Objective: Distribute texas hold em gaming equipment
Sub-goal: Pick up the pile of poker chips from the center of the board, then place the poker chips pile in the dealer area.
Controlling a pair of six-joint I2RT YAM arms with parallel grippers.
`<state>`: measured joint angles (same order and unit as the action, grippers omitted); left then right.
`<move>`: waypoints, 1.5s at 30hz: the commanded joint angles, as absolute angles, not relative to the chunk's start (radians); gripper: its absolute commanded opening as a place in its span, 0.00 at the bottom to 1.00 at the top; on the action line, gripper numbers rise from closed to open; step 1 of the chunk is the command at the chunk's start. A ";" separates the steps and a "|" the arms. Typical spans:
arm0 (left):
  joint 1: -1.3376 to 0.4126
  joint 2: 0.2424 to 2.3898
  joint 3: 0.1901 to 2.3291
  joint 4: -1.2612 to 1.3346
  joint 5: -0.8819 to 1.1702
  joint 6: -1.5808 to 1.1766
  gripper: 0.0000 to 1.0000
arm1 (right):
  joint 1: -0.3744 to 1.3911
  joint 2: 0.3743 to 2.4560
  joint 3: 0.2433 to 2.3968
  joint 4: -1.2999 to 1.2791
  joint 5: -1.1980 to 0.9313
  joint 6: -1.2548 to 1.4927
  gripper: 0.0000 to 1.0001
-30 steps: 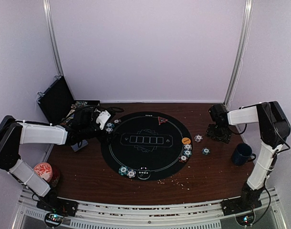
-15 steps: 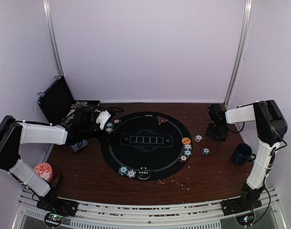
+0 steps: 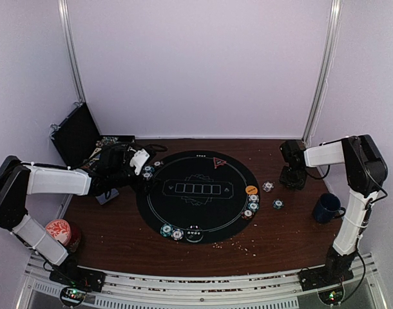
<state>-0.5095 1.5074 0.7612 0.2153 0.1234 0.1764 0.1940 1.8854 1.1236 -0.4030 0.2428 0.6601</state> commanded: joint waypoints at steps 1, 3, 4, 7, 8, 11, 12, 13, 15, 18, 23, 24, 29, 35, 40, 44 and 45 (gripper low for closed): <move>-0.502 1.519 0.790 0.247 0.129 0.171 0.98 | 0.187 1.886 1.122 -0.405 0.256 0.661 0.45; -0.503 1.520 0.790 0.247 0.130 0.170 0.98 | 0.187 1.883 1.120 -0.405 0.258 0.663 0.44; -0.503 1.520 0.790 0.247 0.129 0.172 0.98 | 0.187 1.882 1.120 -0.405 0.260 0.664 0.44; -0.502 1.520 0.790 0.247 0.130 0.172 0.98 | 0.187 1.875 1.117 -0.404 0.269 0.663 0.36; -0.502 1.521 0.790 0.247 0.129 0.171 0.98 | 0.187 1.873 1.117 -0.404 0.270 0.663 0.35; -0.503 1.520 0.790 0.247 0.127 0.172 0.98 | 0.190 1.865 1.116 -0.408 0.282 0.665 0.32; -0.503 1.522 0.790 0.247 0.127 0.172 0.98 | 0.191 1.861 1.115 -0.408 0.288 0.665 0.31; -0.502 1.520 0.790 0.247 0.125 0.170 0.98 | 0.194 1.855 1.115 -0.409 0.292 0.665 0.31; -0.502 1.520 0.790 0.248 0.120 0.170 0.98 | 0.202 1.838 1.115 -0.412 0.306 0.664 0.31; -0.503 1.520 0.790 0.251 0.107 0.167 0.98 | 0.233 1.813 1.119 -0.418 0.326 0.664 0.31; -0.502 1.519 0.792 0.254 0.081 0.163 0.98 | 0.296 1.765 1.132 -0.434 0.359 0.656 0.30; -0.501 1.519 0.792 0.255 0.079 0.161 0.98 | 0.309 1.753 1.134 -0.435 0.363 0.655 0.30; -0.483 1.518 0.795 0.258 0.064 0.147 0.98 | 0.393 1.689 1.138 -0.438 0.391 0.636 0.29; -0.426 1.513 0.809 0.252 0.047 0.105 0.98 | 0.599 1.642 1.181 -0.454 0.441 0.620 0.29; -0.394 1.508 0.815 0.252 0.024 0.082 0.98 | 0.799 1.695 1.272 -0.452 0.455 0.619 0.30; -0.380 1.506 0.818 0.253 0.003 0.071 0.98 | 0.945 1.813 1.388 -0.456 0.458 0.605 0.30; -0.375 1.506 0.818 0.253 -0.002 0.067 0.98 | 0.976 1.849 1.426 -0.460 0.456 0.598 0.31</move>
